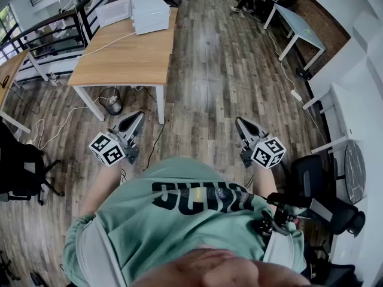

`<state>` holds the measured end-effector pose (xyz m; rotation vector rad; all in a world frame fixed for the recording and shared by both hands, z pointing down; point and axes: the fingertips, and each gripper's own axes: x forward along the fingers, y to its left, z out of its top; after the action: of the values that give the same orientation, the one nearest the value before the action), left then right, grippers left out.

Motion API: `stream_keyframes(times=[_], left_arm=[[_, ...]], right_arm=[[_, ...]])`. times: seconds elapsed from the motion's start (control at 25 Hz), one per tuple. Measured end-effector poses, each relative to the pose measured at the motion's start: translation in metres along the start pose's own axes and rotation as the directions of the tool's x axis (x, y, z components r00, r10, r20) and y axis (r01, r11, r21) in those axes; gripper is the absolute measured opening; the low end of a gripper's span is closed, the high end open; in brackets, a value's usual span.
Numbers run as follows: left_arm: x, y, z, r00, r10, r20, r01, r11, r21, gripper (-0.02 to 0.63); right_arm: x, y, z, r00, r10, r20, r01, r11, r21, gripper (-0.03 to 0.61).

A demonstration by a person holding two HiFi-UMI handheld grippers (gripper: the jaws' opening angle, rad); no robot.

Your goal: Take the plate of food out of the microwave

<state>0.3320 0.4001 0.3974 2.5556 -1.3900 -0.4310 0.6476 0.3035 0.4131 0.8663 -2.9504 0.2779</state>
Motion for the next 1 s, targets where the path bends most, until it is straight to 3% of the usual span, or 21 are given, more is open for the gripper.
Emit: stream_keyframes(times=[0.32,1.0], left_arm=[[-0.001,-0.002,-0.001,1.000,-0.023,0.004,0.023,0.999,0.022,0.014],[0.000,0.021,0.001,1.000,-0.016,0.023,0.017,1.000,-0.022,0.014]], right_arm=[[-0.006,0.001,-0.001,1.000,-0.007,0.006,0.007,1.000,0.003,0.006],[0.019,0.001,0.002,1.000,0.010,0.004,-0.010,0.999,0.052,0.006]])
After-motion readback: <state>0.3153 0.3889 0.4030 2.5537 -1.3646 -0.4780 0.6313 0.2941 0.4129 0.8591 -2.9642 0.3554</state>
